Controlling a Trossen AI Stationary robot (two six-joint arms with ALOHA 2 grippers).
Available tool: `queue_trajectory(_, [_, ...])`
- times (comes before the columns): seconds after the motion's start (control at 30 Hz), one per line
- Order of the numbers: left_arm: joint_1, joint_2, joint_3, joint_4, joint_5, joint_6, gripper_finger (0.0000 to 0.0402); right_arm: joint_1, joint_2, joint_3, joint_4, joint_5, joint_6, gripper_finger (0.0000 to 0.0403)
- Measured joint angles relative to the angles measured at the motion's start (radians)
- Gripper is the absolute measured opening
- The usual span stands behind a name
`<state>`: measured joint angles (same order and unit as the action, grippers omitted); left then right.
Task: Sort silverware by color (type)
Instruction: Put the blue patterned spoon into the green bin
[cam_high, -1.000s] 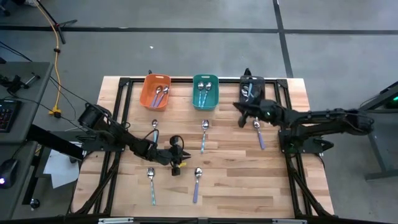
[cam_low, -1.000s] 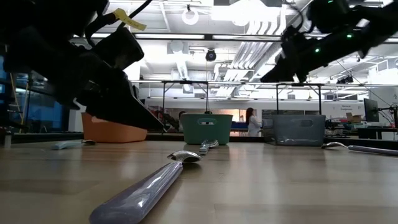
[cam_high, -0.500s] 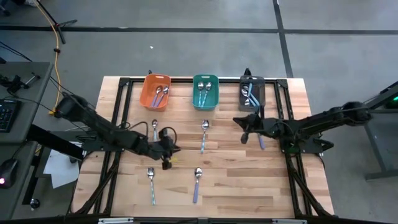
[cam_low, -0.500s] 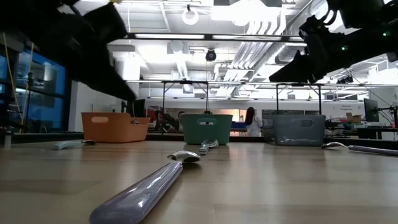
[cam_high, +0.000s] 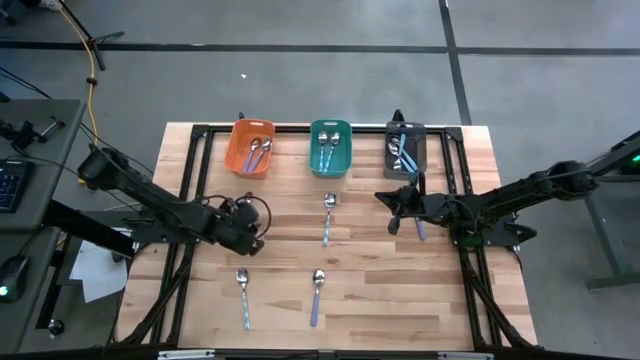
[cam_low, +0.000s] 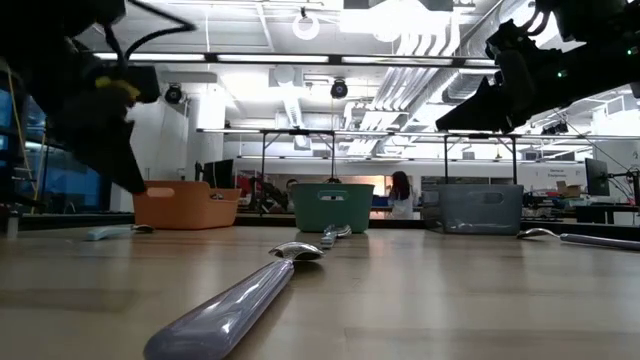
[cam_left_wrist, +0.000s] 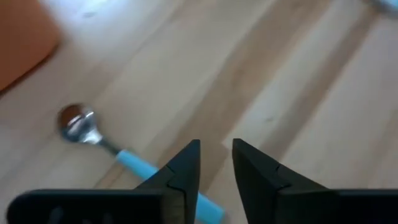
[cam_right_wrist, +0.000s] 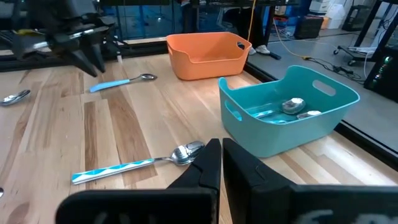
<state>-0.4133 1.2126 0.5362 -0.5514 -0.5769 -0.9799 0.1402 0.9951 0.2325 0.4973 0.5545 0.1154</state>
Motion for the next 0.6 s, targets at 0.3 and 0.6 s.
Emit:
queue_trajectory(0.3, [0.001, 0.078, 0.000, -0.028, -0.021, -0.048, 0.0145, 0.000, 0.000, 0.000, 0.000, 0.000, 0.001, 0.0000])
queue_trajectory(0.6, [0.000, 0.159, 0.000, -0.020, -0.010, -0.049, 0.0154, -0.003, 0.000, 0.000, -0.001, 0.001, 0.002, 0.0000])
